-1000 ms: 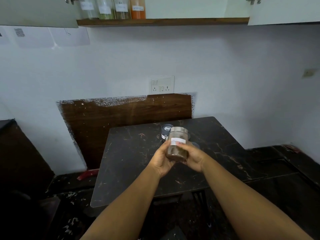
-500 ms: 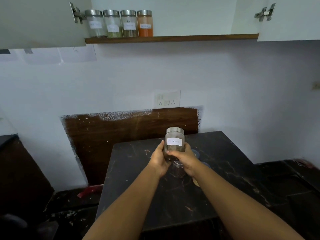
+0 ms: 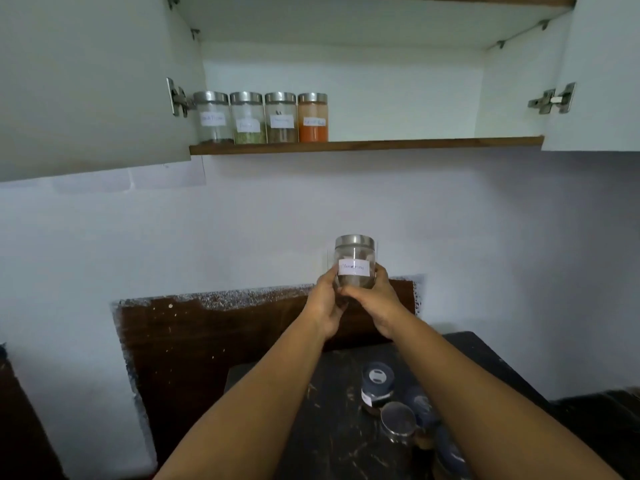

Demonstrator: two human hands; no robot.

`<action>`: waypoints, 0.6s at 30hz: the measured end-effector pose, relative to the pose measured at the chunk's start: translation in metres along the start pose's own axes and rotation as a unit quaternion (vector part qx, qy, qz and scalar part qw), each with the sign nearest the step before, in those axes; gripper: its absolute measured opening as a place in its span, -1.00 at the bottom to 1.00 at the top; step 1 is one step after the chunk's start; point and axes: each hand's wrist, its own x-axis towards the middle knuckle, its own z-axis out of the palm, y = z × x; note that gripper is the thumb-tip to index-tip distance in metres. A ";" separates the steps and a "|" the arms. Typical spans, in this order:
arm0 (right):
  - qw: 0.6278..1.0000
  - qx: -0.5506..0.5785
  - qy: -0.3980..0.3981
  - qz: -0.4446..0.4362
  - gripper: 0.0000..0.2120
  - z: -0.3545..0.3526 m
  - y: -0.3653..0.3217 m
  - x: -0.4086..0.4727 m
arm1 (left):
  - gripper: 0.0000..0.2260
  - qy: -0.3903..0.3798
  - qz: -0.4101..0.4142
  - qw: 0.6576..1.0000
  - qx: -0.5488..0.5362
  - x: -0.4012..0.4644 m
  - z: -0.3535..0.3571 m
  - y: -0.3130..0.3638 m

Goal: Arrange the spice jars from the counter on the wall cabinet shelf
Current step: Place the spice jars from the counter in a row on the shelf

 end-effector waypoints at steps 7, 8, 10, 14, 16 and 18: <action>0.993 -0.017 0.029 -0.111 -0.14 0.007 -0.079 0.062 | -0.68 0.000 0.090 0.996 0.029 0.051 0.037 0.089; 0.991 -0.019 0.031 -0.127 -0.15 0.006 -0.094 0.070 | -0.67 -0.005 0.107 0.994 0.035 0.057 0.044 0.102; 0.985 -0.020 0.035 -0.166 -0.17 0.003 -0.122 0.086 | -0.68 -0.015 0.148 0.987 0.055 0.066 0.060 0.129; 0.971 -0.037 0.036 -0.235 -0.26 -0.006 -0.175 0.119 | -0.55 -0.002 0.233 0.965 0.122 0.087 0.090 0.182; 0.962 -0.058 0.044 -0.262 -0.26 -0.011 -0.200 0.135 | -0.54 0.003 0.253 0.953 0.167 0.097 0.103 0.203; 0.957 -0.085 0.051 -0.274 -0.26 -0.019 -0.221 0.153 | -0.64 0.004 0.279 0.939 0.199 0.108 0.111 0.220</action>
